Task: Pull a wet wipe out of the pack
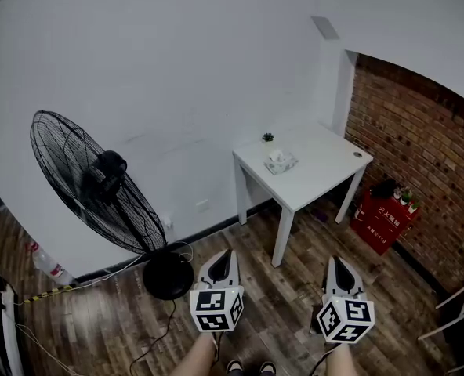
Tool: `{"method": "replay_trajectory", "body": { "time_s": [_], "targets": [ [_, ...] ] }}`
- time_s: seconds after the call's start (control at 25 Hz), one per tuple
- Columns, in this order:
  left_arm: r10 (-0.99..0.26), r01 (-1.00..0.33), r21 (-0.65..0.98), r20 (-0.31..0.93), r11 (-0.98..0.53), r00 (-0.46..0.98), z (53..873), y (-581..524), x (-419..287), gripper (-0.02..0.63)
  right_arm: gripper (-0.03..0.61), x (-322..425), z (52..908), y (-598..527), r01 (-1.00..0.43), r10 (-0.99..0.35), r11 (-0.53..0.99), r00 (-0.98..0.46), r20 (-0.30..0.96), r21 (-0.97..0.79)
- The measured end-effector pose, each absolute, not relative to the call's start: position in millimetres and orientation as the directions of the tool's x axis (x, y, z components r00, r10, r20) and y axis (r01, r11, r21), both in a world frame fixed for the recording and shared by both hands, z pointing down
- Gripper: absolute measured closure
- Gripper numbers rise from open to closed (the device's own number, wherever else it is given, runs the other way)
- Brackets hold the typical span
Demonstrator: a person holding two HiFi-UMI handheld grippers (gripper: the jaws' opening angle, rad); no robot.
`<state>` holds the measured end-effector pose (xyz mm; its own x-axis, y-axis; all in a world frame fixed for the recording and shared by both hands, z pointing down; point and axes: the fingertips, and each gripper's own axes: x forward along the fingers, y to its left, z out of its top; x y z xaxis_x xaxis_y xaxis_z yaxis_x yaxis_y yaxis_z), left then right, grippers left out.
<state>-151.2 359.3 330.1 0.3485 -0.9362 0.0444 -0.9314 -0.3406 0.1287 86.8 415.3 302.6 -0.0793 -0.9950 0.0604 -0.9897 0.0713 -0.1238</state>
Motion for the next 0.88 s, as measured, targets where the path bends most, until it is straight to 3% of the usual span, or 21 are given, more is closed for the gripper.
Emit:
{"method": "replay_trajectory", "body": {
  "time_s": [0.48, 0.88],
  "targets": [
    [-0.933, -0.929, 0.122, 0.041, -0.35, 0.357, 329.8, 358.7, -153.2, 0.611, 0.547, 80.5, 302.2, 418.6, -0.99, -0.994, 0.083, -0.09, 0.055, -0.113],
    [-0.937, -0.932, 0.117, 0.023, -0.344, 0.349, 328.2, 363.0, -157.1, 0.611, 0.457, 81.0, 308.0, 421.4, -0.992, -0.995, 0.072, -0.079, 0.064, -0.103]
  ]
}}
